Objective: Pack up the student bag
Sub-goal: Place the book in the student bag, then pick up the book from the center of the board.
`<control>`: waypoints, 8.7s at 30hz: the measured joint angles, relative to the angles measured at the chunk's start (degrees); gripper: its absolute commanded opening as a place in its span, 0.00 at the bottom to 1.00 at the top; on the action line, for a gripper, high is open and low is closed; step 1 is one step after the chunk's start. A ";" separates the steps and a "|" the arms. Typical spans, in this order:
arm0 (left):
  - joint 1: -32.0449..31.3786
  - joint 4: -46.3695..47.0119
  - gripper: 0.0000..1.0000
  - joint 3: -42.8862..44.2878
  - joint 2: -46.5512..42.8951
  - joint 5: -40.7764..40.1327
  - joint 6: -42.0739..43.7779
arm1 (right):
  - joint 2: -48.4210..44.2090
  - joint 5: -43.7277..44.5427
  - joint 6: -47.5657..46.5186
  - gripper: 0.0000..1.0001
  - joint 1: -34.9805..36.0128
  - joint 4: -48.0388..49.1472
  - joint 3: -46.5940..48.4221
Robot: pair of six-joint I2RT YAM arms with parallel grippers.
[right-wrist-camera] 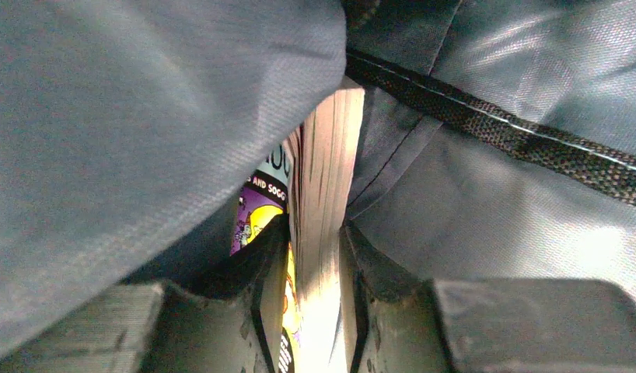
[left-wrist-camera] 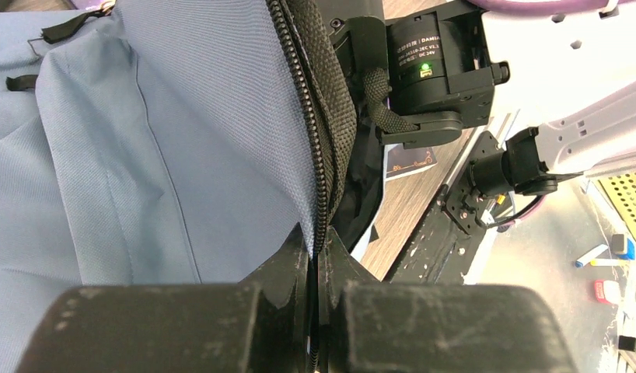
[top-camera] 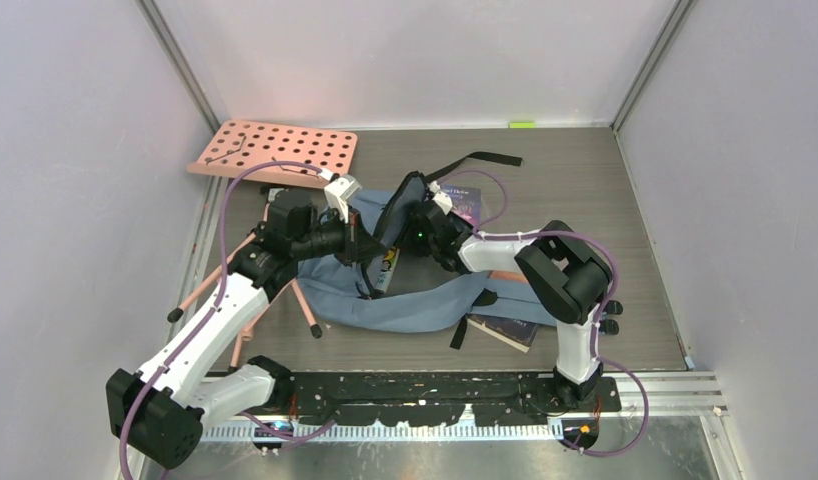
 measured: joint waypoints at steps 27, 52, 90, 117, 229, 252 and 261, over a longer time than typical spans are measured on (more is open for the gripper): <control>0.00 -5.68 0.00 0.07 -7.45 -11.93 5.29 | -47.89 6.58 -17.09 0.91 -28.44 -50.93 -10.56; 0.00 -8.57 0.00 -0.31 -10.36 -13.27 8.85 | -38.18 -11.39 -14.56 0.56 -49.37 -43.71 -26.82; -6.51 2.54 0.76 3.91 -1.31 -11.74 1.14 | -50.90 -12.96 -17.94 0.01 -49.51 -32.79 -30.01; -29.27 27.04 0.81 24.92 50.95 -10.43 -7.61 | -49.83 -13.66 -16.06 0.01 -49.51 -28.59 -29.73; -20.44 8.33 1.00 16.65 19.98 -15.41 -9.33 | -58.03 -37.62 -20.24 0.01 -49.68 -32.09 -8.15; -17.66 25.77 0.46 6.12 18.01 3.85 -25.33 | -58.97 -59.76 -16.55 0.01 -34.64 -24.22 0.00; -17.03 32.79 0.00 1.73 17.27 6.25 -29.79 | -57.64 -53.66 -21.94 0.32 -34.03 -29.44 0.02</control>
